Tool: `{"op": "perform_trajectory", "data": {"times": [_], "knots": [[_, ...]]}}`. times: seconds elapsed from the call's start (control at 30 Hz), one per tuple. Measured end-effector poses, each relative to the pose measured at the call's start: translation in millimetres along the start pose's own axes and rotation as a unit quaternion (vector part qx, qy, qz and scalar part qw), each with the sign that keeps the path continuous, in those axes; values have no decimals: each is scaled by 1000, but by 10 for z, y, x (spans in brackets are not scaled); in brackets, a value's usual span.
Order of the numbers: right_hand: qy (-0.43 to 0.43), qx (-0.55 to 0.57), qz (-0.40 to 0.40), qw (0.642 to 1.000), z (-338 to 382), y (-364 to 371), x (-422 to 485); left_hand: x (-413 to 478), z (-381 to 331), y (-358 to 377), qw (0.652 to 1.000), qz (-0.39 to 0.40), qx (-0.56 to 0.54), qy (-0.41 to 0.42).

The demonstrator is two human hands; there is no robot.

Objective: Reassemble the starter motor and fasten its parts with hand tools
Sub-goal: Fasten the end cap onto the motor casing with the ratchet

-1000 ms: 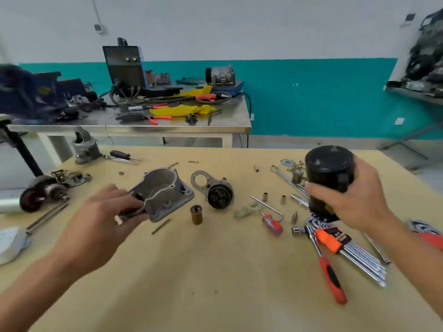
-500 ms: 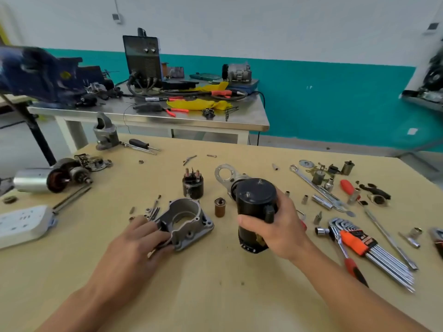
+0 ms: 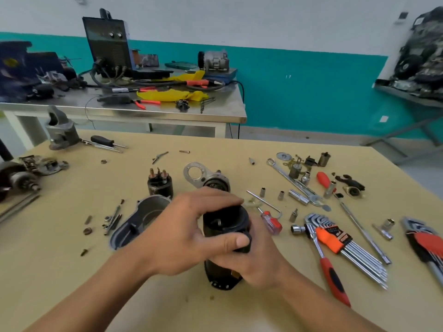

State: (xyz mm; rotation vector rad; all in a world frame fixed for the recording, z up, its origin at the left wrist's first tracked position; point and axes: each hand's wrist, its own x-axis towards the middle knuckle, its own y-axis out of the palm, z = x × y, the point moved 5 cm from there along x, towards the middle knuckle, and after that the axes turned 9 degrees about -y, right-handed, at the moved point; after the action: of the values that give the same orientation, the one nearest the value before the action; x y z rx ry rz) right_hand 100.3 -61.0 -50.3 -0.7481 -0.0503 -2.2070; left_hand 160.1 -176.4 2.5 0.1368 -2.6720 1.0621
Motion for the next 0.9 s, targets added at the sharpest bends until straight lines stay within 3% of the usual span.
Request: {"op": "perform_trajectory", "data": {"times": [0.1, 0.2, 0.37, 0.43, 0.5, 0.57, 0.63, 0.7, 0.8, 0.9], "knots": [[21, 27, -10, 999, -58, 4, 6, 20, 195, 115, 994, -32, -101, -12], [22, 41, -27, 999, -87, 1, 18, 81, 297, 206, 981, -14, -193, -35], [6, 18, -16, 1000, -75, 34, 59, 44, 345, 222, 983, -21, -176, -40], [2, 16, -10, 1000, -57, 52, 60, -47, 376, 31, 984, -75, -160, -28], [5, 11, -4, 1000, -43, 67, 59, -166, 547, -356, 973, -189, -124, -45], [0, 2, 1, 1000, -22, 88, 59, -302, 899, -814, 953, -269, -14, -140], [-10, -13, 10, 1000, 25, 121, 60, -433, 1294, -1152, 923, -222, 147, -277], [-25, -19, 16, 999, 91, 157, 60, -559, 1632, -1258, 889, -110, 264, -358], [-39, -21, 26, 999, 119, 167, 51, -597, 1808, -1176, 879, -16, 326, -349], [-34, -21, 19, 999, 84, 142, 32, -527, 1801, -1170, 879, -7, 343, -331]]}}
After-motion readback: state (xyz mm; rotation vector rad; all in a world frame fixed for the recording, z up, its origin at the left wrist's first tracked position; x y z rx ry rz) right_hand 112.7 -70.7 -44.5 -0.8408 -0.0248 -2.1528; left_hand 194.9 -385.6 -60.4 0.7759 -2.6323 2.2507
